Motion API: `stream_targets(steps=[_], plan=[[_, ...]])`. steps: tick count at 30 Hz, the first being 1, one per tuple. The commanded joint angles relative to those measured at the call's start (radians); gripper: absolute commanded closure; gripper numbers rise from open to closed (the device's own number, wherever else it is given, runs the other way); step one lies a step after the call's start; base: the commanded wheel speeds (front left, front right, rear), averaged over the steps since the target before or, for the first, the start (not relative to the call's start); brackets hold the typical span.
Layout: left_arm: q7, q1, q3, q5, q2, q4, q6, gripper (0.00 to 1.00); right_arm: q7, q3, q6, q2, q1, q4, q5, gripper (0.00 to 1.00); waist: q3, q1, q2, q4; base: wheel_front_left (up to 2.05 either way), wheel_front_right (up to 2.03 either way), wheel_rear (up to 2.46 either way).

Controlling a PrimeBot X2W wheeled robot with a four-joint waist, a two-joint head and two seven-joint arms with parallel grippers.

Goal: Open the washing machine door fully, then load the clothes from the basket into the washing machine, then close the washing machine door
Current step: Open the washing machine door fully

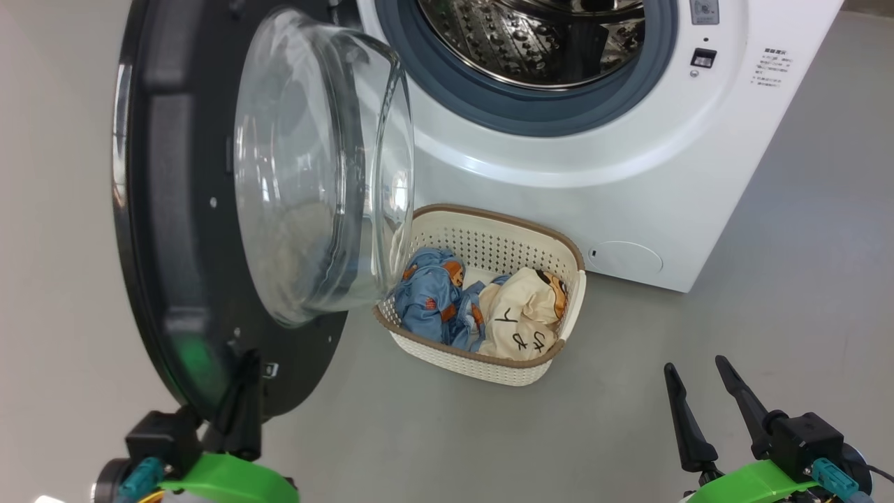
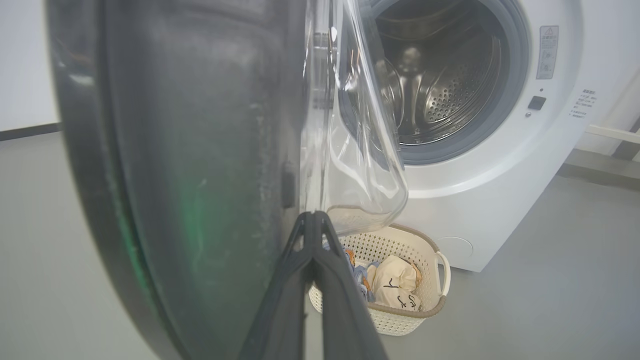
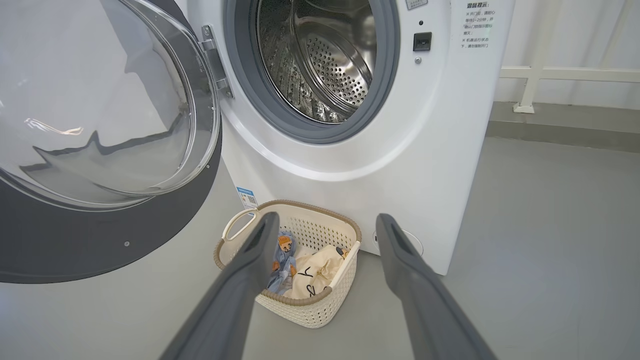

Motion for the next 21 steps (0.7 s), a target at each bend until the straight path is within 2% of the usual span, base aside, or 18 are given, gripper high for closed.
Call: stream_targets(steps=[1,21], plan=[[-0.012,-0.015,0.064,-0.007,0.048,-0.003,0.018,1.0,-0.012,0.03,0.001,-0.008,-0.018,-0.02,0.001,0.0,-0.004,0.0,-0.0001,0.006,0.0,0.0,0.0],[-0.039,-0.141,0.263,-0.069,0.139,0.215,-0.035,1.0,-0.012,0.053,0.001,-0.036,-0.043,-0.021,-0.017,0.0,0.037,0.0,-0.0001,-0.023,0.0,0.0,0.0]])
